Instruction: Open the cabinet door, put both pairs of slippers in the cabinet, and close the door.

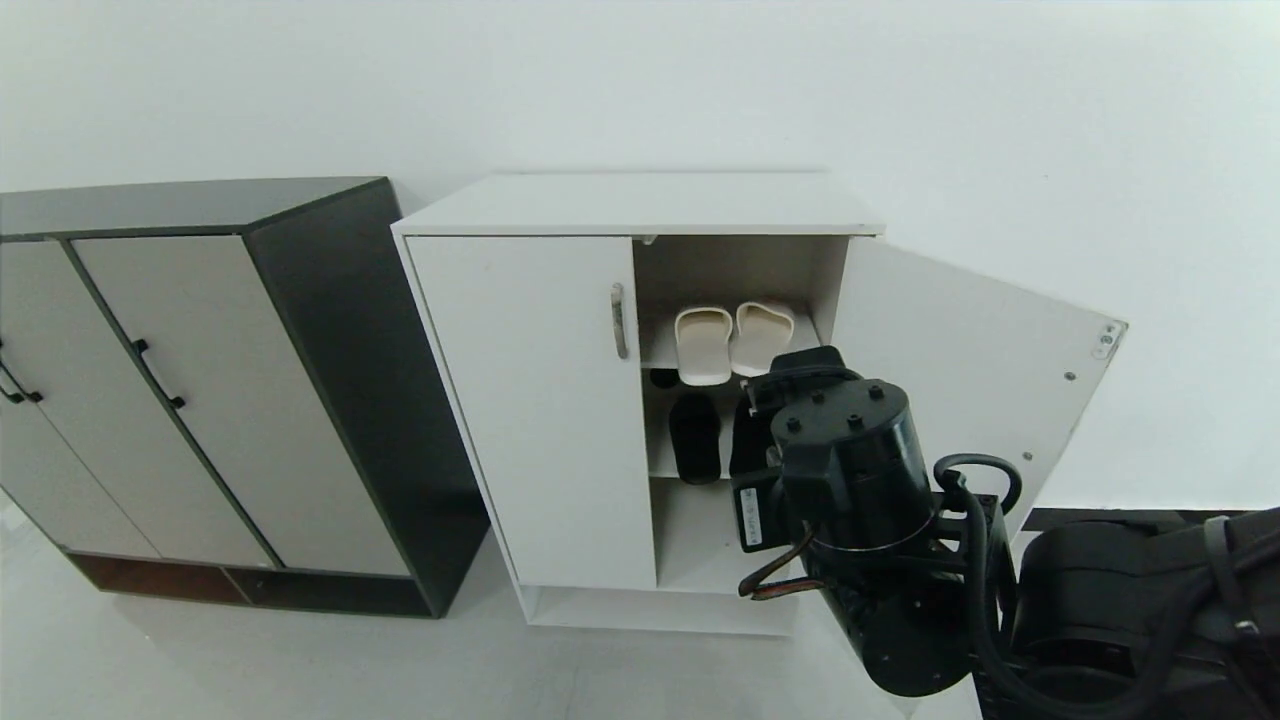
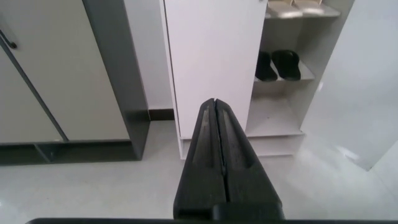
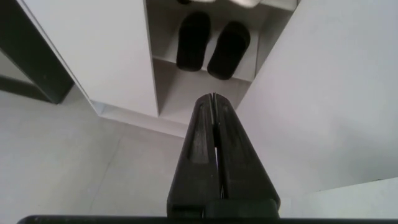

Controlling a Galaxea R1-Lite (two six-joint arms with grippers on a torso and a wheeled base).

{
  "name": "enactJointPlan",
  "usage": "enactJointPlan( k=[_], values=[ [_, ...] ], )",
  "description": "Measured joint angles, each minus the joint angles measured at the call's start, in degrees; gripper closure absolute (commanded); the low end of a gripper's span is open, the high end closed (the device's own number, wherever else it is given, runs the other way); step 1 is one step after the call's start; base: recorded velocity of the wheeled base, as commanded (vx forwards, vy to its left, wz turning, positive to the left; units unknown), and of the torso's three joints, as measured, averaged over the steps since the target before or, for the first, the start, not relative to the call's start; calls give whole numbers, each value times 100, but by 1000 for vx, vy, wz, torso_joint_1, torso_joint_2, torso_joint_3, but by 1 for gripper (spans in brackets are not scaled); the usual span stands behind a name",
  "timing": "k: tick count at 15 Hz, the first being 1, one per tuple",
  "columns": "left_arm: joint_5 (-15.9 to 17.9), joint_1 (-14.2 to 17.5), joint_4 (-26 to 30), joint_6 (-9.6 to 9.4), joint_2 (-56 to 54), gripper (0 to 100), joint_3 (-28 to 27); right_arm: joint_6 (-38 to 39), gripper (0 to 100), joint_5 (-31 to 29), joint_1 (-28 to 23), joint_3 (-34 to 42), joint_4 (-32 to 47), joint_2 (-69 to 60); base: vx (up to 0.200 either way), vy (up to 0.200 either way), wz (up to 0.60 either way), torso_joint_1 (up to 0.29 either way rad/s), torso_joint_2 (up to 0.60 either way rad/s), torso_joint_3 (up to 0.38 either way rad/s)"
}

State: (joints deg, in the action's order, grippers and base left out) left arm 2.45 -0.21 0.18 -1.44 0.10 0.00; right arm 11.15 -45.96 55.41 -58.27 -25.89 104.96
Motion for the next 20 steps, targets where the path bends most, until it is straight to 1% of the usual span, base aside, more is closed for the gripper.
enactJointPlan(
  k=[10,20],
  values=[
    [0,2,0,-1,0,100,0,1,100,0,-6,39,1,0,0,0,0,181,-493,-313],
    [1,2,-2,-1,0,100,0,0,100,0,-6,45,6,2,0,0,0,242,-565,-325]
  ],
)
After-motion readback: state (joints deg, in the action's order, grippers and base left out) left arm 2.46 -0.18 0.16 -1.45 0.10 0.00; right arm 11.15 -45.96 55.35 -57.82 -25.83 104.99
